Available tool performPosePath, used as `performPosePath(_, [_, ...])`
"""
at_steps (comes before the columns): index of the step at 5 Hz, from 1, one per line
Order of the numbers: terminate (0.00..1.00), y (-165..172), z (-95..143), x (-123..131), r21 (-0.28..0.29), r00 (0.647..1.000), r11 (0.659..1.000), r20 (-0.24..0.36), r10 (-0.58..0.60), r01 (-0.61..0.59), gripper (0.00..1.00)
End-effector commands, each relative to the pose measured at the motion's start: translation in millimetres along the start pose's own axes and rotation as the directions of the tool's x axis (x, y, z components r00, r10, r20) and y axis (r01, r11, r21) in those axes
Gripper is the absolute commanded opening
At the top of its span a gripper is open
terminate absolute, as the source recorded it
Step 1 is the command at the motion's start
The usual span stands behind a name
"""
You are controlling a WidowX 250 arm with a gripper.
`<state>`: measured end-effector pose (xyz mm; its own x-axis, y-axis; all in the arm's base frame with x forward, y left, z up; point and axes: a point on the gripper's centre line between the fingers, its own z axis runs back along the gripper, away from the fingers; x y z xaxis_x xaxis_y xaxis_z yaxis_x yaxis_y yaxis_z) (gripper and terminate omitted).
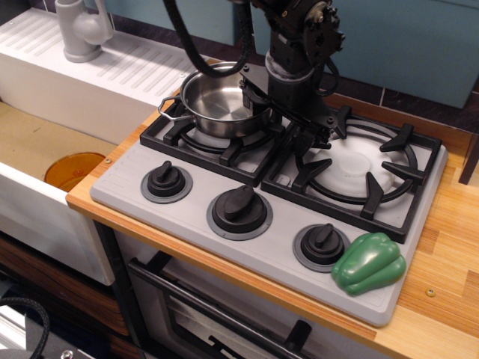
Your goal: End effector reaching pot or pan
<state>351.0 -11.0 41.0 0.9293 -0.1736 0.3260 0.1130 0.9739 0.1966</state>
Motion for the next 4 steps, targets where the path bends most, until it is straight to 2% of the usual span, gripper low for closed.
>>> performPosePath(1, [0.00,1.2,15.0,11.7,0.003,0.999,1.000,0.036,0.022,-0.022,1.00])
performPosePath(3, [0.00,1.2,15.0,11.7,0.003,0.999,1.000,0.036,0.022,-0.022,1.00])
performPosePath(4, [1.00,1.2,15.0,11.7,0.003,0.999,1.000,0.036,0.022,-0.022,1.00])
